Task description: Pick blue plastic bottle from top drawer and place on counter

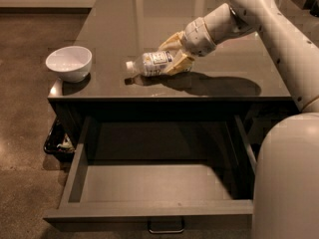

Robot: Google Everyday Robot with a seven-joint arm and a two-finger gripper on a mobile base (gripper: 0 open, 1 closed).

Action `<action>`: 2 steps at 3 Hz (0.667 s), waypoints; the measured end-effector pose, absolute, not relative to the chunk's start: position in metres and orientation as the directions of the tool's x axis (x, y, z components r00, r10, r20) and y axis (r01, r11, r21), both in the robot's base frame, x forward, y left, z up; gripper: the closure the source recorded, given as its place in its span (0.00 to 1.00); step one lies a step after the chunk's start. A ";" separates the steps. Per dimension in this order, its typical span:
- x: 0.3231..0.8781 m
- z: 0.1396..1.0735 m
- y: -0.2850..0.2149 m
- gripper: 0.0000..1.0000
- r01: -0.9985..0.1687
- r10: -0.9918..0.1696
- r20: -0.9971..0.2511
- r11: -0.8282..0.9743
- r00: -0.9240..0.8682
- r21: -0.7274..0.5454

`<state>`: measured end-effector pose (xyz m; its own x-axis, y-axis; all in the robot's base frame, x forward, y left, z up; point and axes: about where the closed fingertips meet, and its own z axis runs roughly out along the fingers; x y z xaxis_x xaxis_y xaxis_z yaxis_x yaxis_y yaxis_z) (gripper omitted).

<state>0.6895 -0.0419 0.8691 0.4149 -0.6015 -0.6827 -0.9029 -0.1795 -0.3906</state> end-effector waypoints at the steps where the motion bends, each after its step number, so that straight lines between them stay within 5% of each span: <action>1: 0.690 0.869 -0.042 0.58 -0.903 -0.601 -0.683 -0.180 0.415 -0.391; 2: 0.690 0.869 -0.042 0.35 -0.903 -0.601 -0.683 -0.180 0.415 -0.391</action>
Offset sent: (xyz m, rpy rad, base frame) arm 0.0000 0.0000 0.0000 0.0000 0.0000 0.0000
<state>0.6896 -0.0418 0.8690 0.4150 -0.6014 -0.6827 -0.9029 -0.1796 -0.3906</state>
